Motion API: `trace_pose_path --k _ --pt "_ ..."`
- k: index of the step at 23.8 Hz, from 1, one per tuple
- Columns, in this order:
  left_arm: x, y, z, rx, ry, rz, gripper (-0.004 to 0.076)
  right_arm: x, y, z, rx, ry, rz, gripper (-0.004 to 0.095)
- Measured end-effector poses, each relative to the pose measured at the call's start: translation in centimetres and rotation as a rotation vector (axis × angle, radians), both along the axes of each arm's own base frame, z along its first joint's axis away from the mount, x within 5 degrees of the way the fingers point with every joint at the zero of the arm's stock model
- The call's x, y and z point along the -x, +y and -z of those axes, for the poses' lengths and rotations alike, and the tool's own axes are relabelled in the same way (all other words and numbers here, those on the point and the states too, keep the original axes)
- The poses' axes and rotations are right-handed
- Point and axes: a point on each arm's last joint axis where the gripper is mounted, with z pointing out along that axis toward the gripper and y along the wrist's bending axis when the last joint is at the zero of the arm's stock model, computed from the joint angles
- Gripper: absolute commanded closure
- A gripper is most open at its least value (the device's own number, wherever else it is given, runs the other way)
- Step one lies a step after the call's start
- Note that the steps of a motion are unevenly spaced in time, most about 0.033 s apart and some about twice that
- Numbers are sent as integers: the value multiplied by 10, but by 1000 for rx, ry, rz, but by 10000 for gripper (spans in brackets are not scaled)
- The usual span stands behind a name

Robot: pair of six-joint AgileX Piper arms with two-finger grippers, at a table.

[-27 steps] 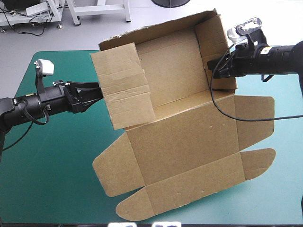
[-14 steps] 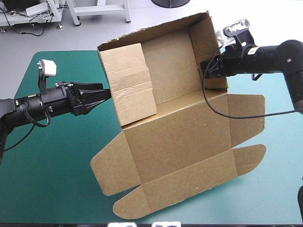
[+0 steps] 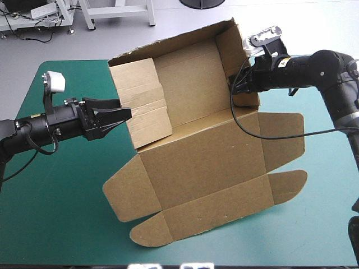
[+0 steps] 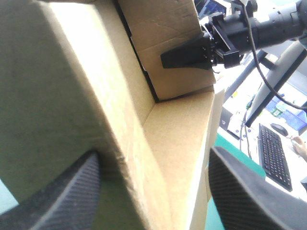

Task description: Fold the box

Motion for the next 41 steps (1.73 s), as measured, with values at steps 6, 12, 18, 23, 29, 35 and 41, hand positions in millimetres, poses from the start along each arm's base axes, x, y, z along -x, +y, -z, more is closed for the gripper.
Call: trace_pose_path --k 6,12,18,23,29,35,41 --pt "-1 2 8 -80 37 -23 254 0 2 1 -8 5 -6 932" --pt "-8 9 13 -142 57 -120 255 1 6 -1 -48 7 -37 931" --pt "-15 -7 4 -183 -5 -214 290 4 27 -2 -1 -42 -16 931" --pt "-20 -21 5 -288 -18 -316 333 9 41 1 46 -41 18 931" --pt "-33 -33 9 -305 -36 -380 419 12 46 2 57 -28 43 932" --pt "-51 -38 22 -331 -23 -412 727 12 42 5 96 -13 61 932" --pt "-61 -39 33 -366 2 -414 729 15 39 8 133 35 83 932"
